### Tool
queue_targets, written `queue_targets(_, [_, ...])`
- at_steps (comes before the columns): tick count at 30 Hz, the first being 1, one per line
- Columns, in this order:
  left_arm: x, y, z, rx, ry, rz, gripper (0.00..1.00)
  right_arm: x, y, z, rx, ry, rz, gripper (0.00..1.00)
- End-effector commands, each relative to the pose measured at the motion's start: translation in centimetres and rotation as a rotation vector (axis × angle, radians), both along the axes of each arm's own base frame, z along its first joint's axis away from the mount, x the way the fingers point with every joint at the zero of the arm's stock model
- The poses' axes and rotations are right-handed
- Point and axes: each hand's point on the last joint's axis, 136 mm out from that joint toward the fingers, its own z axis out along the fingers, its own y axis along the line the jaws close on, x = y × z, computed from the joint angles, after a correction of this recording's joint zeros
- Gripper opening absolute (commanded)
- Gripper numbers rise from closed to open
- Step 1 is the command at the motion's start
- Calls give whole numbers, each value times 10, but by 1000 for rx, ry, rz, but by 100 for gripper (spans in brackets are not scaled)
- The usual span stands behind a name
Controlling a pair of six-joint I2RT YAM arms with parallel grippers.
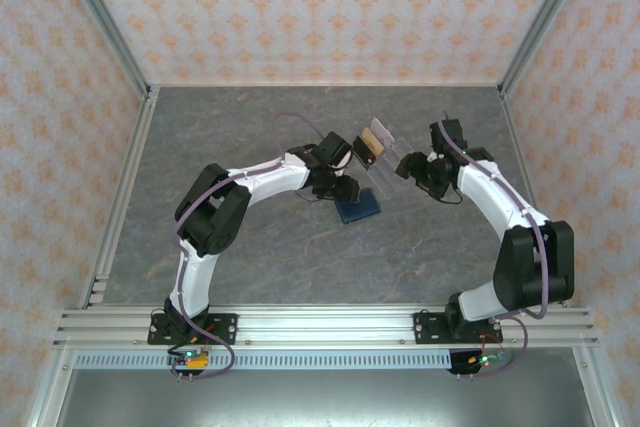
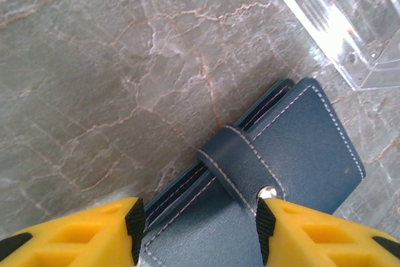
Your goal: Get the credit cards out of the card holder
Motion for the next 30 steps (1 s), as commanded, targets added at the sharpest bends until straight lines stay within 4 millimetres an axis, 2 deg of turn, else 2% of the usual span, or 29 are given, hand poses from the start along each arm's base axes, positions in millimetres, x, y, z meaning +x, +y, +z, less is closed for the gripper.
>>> queue_targets(1, [4, 11, 7, 63, -25, 19, 51, -13, 12, -5, -30, 29, 57, 67])
queue_targets(7, [8, 32, 22, 84, -76, 111, 51, -15, 50, -25, -122, 75, 188, 53])
queue_targets(10, [9, 46, 28, 68, -91, 177, 51, -14, 63, -38, -157, 96, 220, 50])
queue_targets(11, [9, 51, 27, 61, -80, 213, 51, -14, 65, -43, -173, 106, 225, 50])
queue_targets(12, [10, 55, 36, 38, -93, 241, 52, -13, 67, -47, -189, 113, 231, 50])
queue_targets(14, [11, 64, 38, 20, -94, 283, 52, -11, 72, -55, -202, 125, 245, 50])
queue_targets(21, [12, 90, 40, 2, -88, 396, 54, -5, 88, -76, -220, 172, 279, 50])
queue_targets(26, [6, 109, 36, -4, -72, 476, 58, -25, 110, -85, -125, 231, 303, 47])
queue_targets(30, [-2, 125, 32, -18, -46, 553, 59, -43, 158, -79, 89, 246, 350, 45])
